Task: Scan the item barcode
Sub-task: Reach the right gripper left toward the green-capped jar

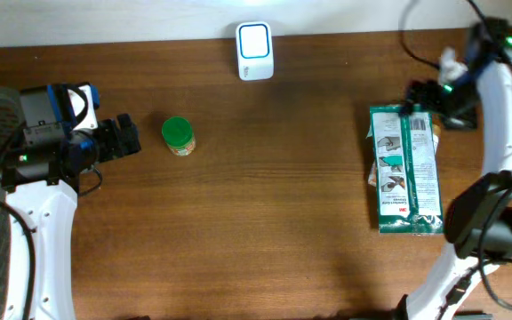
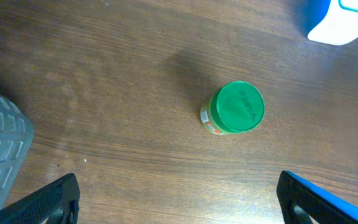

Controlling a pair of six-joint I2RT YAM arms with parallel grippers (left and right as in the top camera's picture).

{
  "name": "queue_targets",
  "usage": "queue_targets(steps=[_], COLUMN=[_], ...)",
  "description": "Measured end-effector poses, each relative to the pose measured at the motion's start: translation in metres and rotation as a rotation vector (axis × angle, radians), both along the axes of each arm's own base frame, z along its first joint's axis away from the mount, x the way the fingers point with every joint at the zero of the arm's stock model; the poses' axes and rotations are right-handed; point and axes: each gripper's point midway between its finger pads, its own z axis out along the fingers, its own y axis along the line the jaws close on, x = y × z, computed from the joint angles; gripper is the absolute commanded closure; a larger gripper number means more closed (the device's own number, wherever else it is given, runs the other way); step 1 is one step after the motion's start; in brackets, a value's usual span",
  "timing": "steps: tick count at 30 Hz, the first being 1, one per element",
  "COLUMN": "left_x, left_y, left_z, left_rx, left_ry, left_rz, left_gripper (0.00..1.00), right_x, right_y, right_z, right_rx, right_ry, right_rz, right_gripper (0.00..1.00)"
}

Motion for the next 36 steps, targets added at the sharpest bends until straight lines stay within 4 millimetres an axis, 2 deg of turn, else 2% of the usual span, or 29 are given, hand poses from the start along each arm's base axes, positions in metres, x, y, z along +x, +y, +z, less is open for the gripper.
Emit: queue_targets(steps=[1, 3, 4, 6, 8, 9, 10, 12, 13, 15, 16, 18, 23, 29, 33, 36], left_x=[0.0, 0.0, 0.0, 0.0, 0.0, 0.0, 0.0, 0.0, 0.0, 0.0, 0.0, 0.0, 0.0, 0.0, 0.0, 0.0], left_y=[0.0, 0.0, 0.0, 0.0, 0.0, 0.0, 0.0, 0.0, 0.0, 0.0, 0.0, 0.0, 0.0, 0.0, 0.0, 0.0], left_z=[0.0, 0.0, 0.0, 0.0, 0.0, 0.0, 0.0, 0.0, 0.0, 0.0, 0.0, 0.0, 0.0, 0.0, 0.0, 0.0], left_rx=[0.0, 0.0, 0.001, 0.0, 0.0, 0.0, 0.0, 0.0, 0.0, 0.0, 0.0, 0.0, 0.0, 0.0, 0.0, 0.0], left_ry=[0.0, -0.001, -0.001, 0.0, -0.001, -0.001, 0.0, -0.001, 0.0, 0.0, 0.0, 0.0, -0.001, 0.0, 0.0, 0.0], left_rz=[0.0, 0.0, 0.0, 0.001, 0.0, 0.001, 0.0, 0.0, 0.0, 0.001, 0.0, 0.0, 0.001, 0.0, 0.0, 0.0], left_gripper=[0.01, 0.01, 0.01, 0.01, 0.01, 0.01, 0.01, 0.01, 0.01, 0.01, 0.01, 0.01, 0.01, 0.01, 0.01, 0.01], right_x=[0.017, 0.042, 0.051, 0.062, 0.062, 0.061, 0.06, 0.06, 0.056, 0.053, 0.048, 0.044, 0.043, 0.044, 0.036, 0.037], right_y=[0.04, 0.098, 0.133, 0.2, 0.256, 0.292, 0.324, 0.372, 0.398, 0.429, 0.443, 0.461, 0.494, 0.503, 0.514, 0.517], right_z=[0.012, 0.023, 0.028, 0.041, 0.048, 0.048, 0.041, 0.024, 0.005, -0.017, -0.031, -0.042, -0.04, -0.076, -0.079, -0.077], right_rx=[-0.008, -0.009, 0.004, 0.058, 0.108, 0.137, 0.159, 0.192, 0.203, 0.223, 0.23, 0.242, 0.274, 0.26, 0.259, 0.261], right_ry=[-0.062, -0.175, -0.236, -0.351, -0.423, -0.463, -0.487, -0.525, -0.517, -0.528, -0.517, -0.531, -0.621, -0.602, -0.614, -0.63], right_rz=[0.098, 0.231, 0.305, 0.435, 0.543, 0.609, 0.661, 0.734, 0.775, 0.82, 0.844, 0.872, 0.913, 0.949, 0.99, 0.997], right_gripper=[0.02, 0.02, 0.02, 0.02, 0.02, 0.02, 0.01, 0.01, 0.01, 0.01, 0.01, 0.01, 0.01, 0.01, 0.06, 0.15])
